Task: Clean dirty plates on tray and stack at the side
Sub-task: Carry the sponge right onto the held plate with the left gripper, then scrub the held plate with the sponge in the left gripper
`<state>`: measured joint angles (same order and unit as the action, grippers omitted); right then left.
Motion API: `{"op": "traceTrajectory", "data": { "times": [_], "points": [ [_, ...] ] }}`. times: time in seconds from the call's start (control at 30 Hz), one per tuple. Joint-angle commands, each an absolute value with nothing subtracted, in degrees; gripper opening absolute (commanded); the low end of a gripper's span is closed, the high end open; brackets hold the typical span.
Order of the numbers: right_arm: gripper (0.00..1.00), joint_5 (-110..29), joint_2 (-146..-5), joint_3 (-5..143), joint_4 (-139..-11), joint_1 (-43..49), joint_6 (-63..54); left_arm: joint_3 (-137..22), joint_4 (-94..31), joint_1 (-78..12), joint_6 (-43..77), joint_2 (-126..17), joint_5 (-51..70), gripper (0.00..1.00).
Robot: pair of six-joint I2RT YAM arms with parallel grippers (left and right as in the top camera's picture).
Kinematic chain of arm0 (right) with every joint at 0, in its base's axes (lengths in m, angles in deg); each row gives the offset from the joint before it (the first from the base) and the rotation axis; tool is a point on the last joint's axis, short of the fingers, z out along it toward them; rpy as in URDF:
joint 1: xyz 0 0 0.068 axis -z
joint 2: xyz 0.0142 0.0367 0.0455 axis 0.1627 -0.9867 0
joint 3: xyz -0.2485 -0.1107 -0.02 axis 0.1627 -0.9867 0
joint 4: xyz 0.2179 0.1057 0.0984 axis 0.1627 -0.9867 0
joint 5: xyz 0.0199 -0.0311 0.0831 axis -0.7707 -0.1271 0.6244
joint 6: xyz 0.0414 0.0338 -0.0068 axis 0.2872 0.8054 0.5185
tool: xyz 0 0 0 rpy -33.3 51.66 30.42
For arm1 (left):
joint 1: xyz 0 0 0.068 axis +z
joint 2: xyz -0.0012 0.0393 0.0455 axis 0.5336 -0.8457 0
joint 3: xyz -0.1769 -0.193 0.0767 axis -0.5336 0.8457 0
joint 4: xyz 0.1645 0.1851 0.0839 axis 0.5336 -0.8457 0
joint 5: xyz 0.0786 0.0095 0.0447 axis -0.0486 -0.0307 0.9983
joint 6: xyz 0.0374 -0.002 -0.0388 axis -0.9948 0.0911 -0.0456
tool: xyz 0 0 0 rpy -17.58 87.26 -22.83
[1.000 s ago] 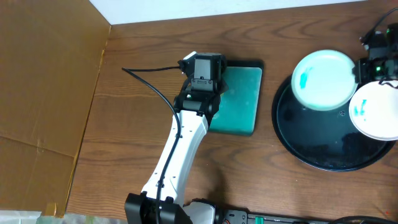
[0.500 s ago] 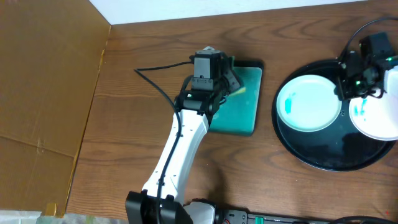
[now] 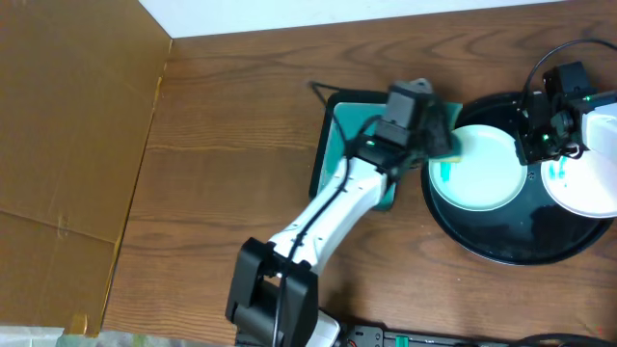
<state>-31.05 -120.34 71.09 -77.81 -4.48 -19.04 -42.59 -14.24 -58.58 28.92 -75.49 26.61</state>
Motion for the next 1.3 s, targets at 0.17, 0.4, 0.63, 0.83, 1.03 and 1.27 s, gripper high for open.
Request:
{"op": "traceTrajectory", "data": {
  "times": [0.17,0.4,0.63,0.83,1.03,1.27],
  "points": [
    [0.01,-33.41,-121.69,70.45,-77.11,-4.5,-19.24,-42.37,-7.49,-64.33,37.77,-84.41,27.98,0.07],
    [0.01,-33.38,-121.69,70.45,-76.56,-4.5,-19.26,-42.39,-5.54,-64.48,41.4,-92.61,28.09,0.07],
    [0.01,-33.41,-121.69,70.45,-76.21,-4.5,-19.26,-42.39,-7.25,-64.41,36.32,-96.87,41.86,0.07],
    [0.01,-33.6,-121.69,70.45,-76.19,-4.5,-19.26,-42.46,-9.22,-64.41,27.01,-94.29,55.7,0.07],
    [0.01,-33.6,-121.69,70.45,-76.19,-4.5,-19.26,-42.5,-10.16,-64.41,24.81,-88.78,63.02,0.07],
    [0.01,-33.6,-121.69,70.45,-76.19,-4.5,-19.26,-42.5,-9.68,-64.44,25.86,-84.15,50.52,0.07]
  ]
}}
